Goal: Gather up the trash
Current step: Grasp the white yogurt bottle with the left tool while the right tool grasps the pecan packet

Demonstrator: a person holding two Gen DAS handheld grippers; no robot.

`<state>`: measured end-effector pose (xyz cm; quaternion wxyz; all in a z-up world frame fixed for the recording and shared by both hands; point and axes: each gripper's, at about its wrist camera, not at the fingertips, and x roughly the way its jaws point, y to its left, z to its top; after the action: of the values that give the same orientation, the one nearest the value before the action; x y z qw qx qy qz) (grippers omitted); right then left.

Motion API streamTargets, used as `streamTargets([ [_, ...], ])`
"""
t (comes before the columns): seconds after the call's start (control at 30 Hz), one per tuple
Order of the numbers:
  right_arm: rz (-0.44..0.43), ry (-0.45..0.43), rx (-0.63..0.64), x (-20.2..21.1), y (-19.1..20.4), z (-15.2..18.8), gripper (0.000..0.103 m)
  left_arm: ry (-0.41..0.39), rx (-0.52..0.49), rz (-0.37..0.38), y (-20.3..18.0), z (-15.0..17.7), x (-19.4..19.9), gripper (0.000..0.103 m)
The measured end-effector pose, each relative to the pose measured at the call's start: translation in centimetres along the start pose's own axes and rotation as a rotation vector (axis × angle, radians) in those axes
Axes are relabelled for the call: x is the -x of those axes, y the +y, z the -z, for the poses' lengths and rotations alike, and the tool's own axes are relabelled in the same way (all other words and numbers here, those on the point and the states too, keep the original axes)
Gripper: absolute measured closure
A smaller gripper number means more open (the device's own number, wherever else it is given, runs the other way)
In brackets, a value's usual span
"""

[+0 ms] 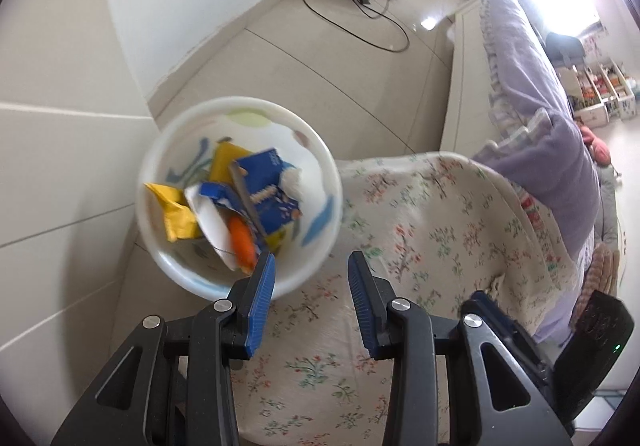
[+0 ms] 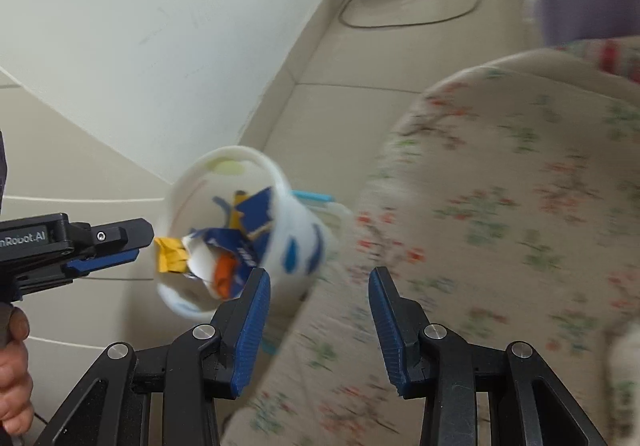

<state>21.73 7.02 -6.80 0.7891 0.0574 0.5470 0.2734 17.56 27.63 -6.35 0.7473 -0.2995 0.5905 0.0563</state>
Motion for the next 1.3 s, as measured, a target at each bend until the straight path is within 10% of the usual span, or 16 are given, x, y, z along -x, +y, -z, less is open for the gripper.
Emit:
streamTargets([
  [0.43, 0.166, -0.154, -0.329, 13.4, -17.5, 3.1, 0.052, 0.235, -0.237, 0.112, -13.9, 9.2, -8.1, 0.047],
  [0.93, 0.194, -0.158, -0.355, 17.0, -22.5, 6.2, 0.041, 0.299, -0.259, 0.198, -25.2, 16.0, -16.8, 0.032],
  [1.0, 0.168, -0.144, -0.384, 16.9, -22.9, 6.3, 0.04, 0.268, -0.256, 0.192, -25.5, 15.9, -17.1, 0.032],
  [1.07, 0.149, -0.129, -0.42, 16.6, -23.4, 6.4, 0.039, 0.19, -0.271, 0.157, -25.7, 15.5, -16.4, 0.06],
  [1.3, 0.103, -0.046, -0.54, 14.0, -26.0, 6.3, 0.039, 0.164, -0.229, 0.198, -23.6, 13.2, -15.0, 0.063],
])
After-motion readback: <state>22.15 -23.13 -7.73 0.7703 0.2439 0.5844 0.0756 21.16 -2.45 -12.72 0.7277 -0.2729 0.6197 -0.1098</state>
